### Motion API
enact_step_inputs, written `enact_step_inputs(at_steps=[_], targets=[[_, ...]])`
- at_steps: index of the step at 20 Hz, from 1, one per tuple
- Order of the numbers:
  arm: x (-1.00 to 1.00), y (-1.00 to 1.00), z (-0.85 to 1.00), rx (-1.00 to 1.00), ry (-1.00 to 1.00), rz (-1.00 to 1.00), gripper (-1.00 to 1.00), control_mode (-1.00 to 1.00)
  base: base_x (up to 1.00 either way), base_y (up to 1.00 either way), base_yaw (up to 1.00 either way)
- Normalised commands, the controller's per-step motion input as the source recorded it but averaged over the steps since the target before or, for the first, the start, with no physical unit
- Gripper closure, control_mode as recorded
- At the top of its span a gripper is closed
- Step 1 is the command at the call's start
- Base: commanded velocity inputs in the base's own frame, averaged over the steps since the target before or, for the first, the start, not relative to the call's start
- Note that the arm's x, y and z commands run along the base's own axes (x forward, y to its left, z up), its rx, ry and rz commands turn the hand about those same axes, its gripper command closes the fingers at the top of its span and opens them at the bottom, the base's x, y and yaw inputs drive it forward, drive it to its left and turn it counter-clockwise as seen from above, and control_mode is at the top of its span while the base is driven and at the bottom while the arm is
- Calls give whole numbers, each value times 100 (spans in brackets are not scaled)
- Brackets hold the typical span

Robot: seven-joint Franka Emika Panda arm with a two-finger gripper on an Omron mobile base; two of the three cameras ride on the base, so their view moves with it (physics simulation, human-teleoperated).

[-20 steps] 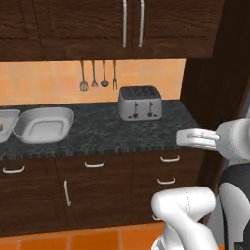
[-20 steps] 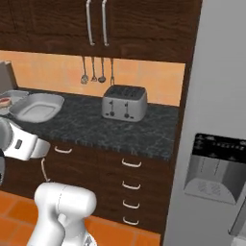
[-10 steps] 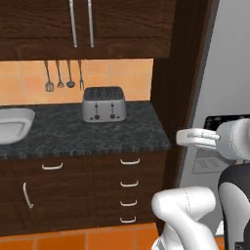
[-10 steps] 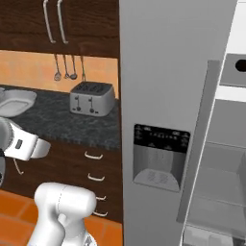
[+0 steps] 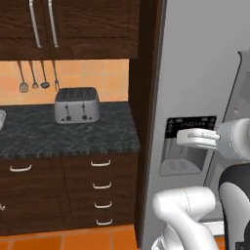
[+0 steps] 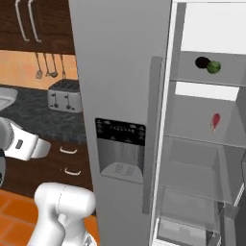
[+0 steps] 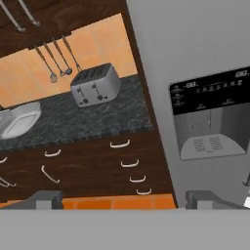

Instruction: Place one avocado and one steak in each tupperware on the nearby counter, to pack two identical lunches.

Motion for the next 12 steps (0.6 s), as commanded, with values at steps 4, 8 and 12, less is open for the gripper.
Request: enact_step_inputs(at_steps=[4, 8, 12], targets=[[0, 0, 0, 0, 0, 0, -100, 100, -15, -57, 1], [0, 0, 0, 0, 0, 0, -100, 100, -10, -59, 3], [0, 0, 0, 0, 0, 0, -100, 100, -3, -55, 4]])
